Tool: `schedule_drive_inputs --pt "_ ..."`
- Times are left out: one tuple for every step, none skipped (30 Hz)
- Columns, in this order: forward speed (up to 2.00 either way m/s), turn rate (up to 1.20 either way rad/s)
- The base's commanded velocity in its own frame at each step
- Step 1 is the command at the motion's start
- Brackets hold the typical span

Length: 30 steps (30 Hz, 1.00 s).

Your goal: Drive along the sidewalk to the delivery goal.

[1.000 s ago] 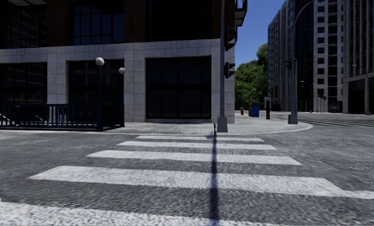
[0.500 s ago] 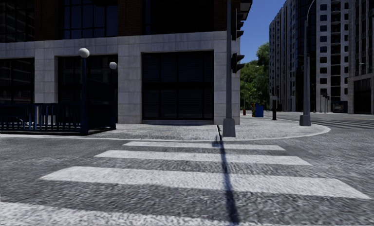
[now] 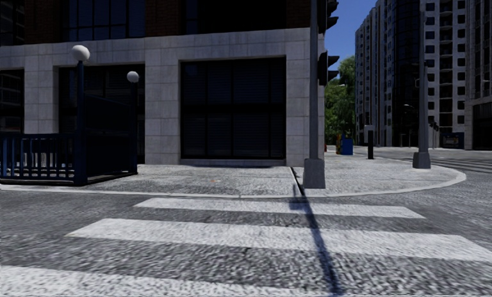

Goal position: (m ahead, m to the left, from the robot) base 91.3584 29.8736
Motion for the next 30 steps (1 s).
schedule_drive_inputs --pt "2.00 0.00" --pt "2.00 0.00" --pt "2.00 0.00" --pt "2.00 0.00" --pt "2.00 0.00" --pt "2.00 0.00" --pt "2.00 0.00" --pt "2.00 0.00" --pt "2.00 0.00" --pt "2.00 -0.04" --pt "2.00 -0.04" --pt "2.00 -0.08" --pt "2.00 -0.10" --pt "2.00 -0.13" --pt "2.00 -0.13" --pt "2.00 -0.17" --pt "2.00 -0.23" --pt "2.00 -0.23" --pt "2.00 -0.25" --pt "2.00 -0.34" --pt "2.00 -0.34" --pt "2.00 -0.37" --pt "2.00 -0.37" --pt "2.00 -0.37" --pt "2.00 -0.37" --pt "2.00 -0.37" --pt "2.00 -0.37" --pt "2.00 -0.33" --pt "2.00 -0.33" --pt "2.00 -0.27"
